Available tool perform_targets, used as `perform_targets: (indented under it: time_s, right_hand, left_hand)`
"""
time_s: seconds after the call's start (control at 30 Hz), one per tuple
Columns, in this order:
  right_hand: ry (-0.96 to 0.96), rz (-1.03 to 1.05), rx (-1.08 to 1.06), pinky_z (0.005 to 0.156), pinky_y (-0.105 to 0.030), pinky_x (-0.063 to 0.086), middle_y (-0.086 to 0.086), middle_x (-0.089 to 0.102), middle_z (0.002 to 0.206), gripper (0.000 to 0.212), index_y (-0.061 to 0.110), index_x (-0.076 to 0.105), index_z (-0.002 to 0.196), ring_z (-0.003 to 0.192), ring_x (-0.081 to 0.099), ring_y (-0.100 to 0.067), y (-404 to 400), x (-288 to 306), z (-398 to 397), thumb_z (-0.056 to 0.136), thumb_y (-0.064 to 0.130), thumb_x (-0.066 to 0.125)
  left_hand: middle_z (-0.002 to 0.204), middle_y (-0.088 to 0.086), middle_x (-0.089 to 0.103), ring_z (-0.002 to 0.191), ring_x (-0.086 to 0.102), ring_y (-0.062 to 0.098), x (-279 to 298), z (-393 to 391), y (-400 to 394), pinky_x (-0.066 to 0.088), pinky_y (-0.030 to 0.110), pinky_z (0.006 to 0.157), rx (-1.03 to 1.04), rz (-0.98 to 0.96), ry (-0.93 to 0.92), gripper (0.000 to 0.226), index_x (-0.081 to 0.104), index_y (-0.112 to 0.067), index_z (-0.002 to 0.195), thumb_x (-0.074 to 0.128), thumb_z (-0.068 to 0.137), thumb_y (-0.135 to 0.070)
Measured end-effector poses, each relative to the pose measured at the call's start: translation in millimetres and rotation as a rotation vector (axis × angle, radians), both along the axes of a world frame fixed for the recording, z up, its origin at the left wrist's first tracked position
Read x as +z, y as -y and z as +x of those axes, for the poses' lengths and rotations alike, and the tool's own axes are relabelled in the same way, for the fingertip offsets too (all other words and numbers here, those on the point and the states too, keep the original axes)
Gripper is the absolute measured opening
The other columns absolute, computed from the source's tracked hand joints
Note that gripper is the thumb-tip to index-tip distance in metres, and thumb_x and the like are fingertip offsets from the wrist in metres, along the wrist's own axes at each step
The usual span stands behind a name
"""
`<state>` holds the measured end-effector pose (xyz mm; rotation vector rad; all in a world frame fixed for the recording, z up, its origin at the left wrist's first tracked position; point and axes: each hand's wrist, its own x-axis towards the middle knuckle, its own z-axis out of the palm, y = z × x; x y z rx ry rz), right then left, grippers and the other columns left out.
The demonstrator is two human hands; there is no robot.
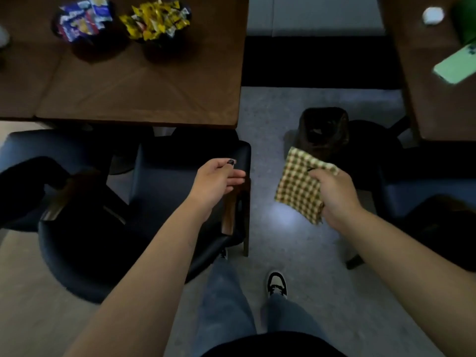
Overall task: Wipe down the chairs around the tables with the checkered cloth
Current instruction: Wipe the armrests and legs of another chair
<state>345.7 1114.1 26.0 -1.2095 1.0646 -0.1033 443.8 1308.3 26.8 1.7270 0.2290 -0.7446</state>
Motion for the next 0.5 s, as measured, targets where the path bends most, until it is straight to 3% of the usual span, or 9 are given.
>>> perform_targets:
  time_s: [0.17, 0.23, 0.3, 0.33, 0.4, 0.5]
  right_hand:
    - [-0.034, -0.25, 0.12, 0.064, -0.019, 0.053, 0.009, 0.07, 0.083, 0.021, 0.026, 0.064, 0.087, 0.076, 0.066, 0.0, -37.7, -37.8, 32.7, 0.092, 0.009, 0.053]
    - [-0.057, -0.394, 0.257, 0.08, -0.024, 0.052, 0.004, 0.067, 0.101, 0.024, 0.023, 0.063, 0.109, 0.091, 0.063, -0.008, -64.7, -54.4, 41.4, 0.094, 0.009, 0.051]
    - [-0.008, -0.506, 0.425, 0.095, -0.02, 0.044, 0.003, 0.06, 0.119, 0.034, 0.014, 0.058, 0.127, 0.107, 0.055, -0.006, -95.6, -72.5, 40.9, 0.094, 0.006, 0.051]
    - [0.01, -0.55, 0.539, 0.106, -0.02, 0.036, -0.001, 0.053, 0.131, 0.039, 0.008, 0.053, 0.132, 0.12, 0.048, -0.008, -112.0, -82.1, 37.2, 0.094, 0.004, 0.052]
    - [-0.008, -0.615, 0.753, 0.119, -0.036, 0.021, -0.007, 0.031, 0.151, 0.049, 0.006, 0.042, 0.141, 0.144, 0.023, -0.02, -143.5, -96.7, 24.2, 0.093, 0.006, 0.052]
    - [-0.013, -0.689, 0.83, 0.116, -0.047, 0.024, -0.001, 0.01, 0.159, 0.054, 0.007, 0.04, 0.144, 0.148, -0.002, -0.019, -166.9, -102.7, 5.1, 0.094, 0.024, 0.047]
  left_hand:
    - [0.091, -0.004, 0.075, 0.084, 0.072, 0.008, -46.5, 47.3, -11.4, 0.051, 0.026, 0.077, -0.002, 0.044, -0.105, 0.025, 0.057, -0.022, 0.122, 0.045, 0.1, -0.022]
    - [0.092, -0.003, 0.074, 0.082, 0.071, 0.007, -63.1, 58.9, -18.0, 0.051, 0.025, 0.076, 0.009, 0.075, -0.151, 0.025, 0.057, -0.022, 0.12, 0.045, 0.099, -0.021]
    - [0.092, -0.001, 0.073, 0.079, 0.071, 0.007, -78.7, 65.1, -22.1, 0.051, 0.025, 0.075, 0.004, 0.096, -0.203, 0.023, 0.057, -0.02, 0.119, 0.044, 0.1, -0.02]
    - [0.091, -0.001, 0.073, 0.078, 0.07, 0.007, -86.3, 66.8, -23.5, 0.052, 0.026, 0.075, -0.002, 0.103, -0.23, 0.022, 0.057, -0.018, 0.118, 0.044, 0.1, -0.019]
    - [0.092, 0.004, 0.072, 0.079, 0.069, 0.012, -100.4, 68.6, -26.4, 0.054, 0.028, 0.075, -0.007, 0.117, -0.286, 0.022, 0.057, -0.013, 0.118, 0.044, 0.1, -0.016]
    - [0.098, 0.005, 0.071, 0.087, 0.069, 0.015, -119.0, 67.0, -30.4, 0.054, 0.027, 0.074, -0.048, 0.158, -0.339, 0.023, 0.057, -0.014, 0.12, 0.045, 0.101, -0.018]
